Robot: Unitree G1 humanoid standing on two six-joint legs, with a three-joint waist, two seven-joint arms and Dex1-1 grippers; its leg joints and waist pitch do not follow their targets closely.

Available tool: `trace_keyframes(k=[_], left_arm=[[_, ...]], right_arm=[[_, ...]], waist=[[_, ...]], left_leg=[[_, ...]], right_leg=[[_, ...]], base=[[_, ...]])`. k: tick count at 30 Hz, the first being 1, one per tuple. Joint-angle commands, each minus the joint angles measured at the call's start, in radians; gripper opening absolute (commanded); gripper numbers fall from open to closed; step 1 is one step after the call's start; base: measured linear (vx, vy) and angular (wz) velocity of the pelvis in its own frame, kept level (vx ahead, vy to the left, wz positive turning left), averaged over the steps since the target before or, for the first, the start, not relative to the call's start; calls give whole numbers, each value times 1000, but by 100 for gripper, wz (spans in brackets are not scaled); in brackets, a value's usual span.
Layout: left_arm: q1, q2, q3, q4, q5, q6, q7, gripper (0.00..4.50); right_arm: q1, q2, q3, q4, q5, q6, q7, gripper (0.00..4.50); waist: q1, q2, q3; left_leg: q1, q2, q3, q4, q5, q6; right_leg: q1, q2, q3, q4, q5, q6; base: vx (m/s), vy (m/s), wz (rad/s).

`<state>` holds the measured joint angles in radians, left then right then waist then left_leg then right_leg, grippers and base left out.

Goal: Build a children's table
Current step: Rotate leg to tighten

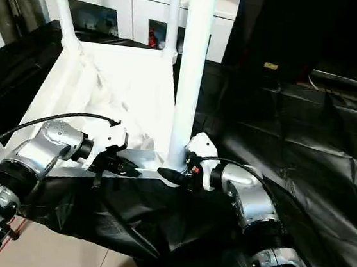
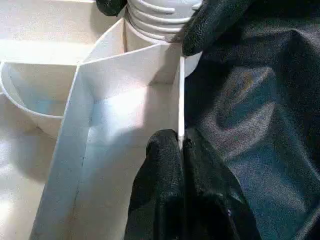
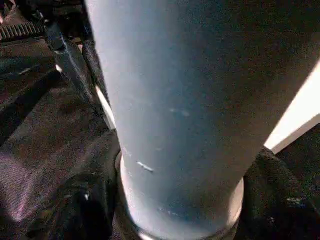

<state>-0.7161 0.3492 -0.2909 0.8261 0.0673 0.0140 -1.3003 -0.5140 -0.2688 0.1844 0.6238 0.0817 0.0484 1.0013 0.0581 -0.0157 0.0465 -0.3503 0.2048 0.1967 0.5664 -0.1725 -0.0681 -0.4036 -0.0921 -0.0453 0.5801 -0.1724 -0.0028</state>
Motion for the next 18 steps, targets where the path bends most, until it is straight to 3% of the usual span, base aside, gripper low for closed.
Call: trace_keyframes(k=[1,9,13,14,18], left_arm=[[16,-19,-22,-2,1,4,-2,0],[22,-32,21,-15,-31,32,39,0],[10,-94,64,-1,-38,87,184,0],[8,-116,75,3,-39,98,226,0],[15,-186,67,1,-18,115,328,0]], right_arm=[[-27,15,9,8,2,1,-13,278],[-30,39,-20,25,11,2,-60,276],[-69,111,-66,135,-26,1,-303,275],[-76,132,-74,158,-31,-1,-357,275],[-95,214,-81,215,-54,28,-514,275]], waist=[[3,-1,-49],[1,0,-49],[-11,-1,-49],[-16,1,-49],[-17,1,-54]], left_leg=[[7,26,-14,-77,-375,1],[7,26,-13,-77,-367,1],[2,22,-16,-77,-358,-12],[6,21,-15,-77,-362,-19],[8,19,-11,-73,-336,-4]], right_leg=[[32,-46,29,-76,-392,-183],[32,-46,30,-72,-366,-194],[34,-47,29,-71,-376,-192],[29,-46,29,-74,-387,-192],[31,-42,31,-72,-327,-201]], base=[[0,0,0],[0,0,0],[0,0,0],[0,0,0],[0,0,0]])
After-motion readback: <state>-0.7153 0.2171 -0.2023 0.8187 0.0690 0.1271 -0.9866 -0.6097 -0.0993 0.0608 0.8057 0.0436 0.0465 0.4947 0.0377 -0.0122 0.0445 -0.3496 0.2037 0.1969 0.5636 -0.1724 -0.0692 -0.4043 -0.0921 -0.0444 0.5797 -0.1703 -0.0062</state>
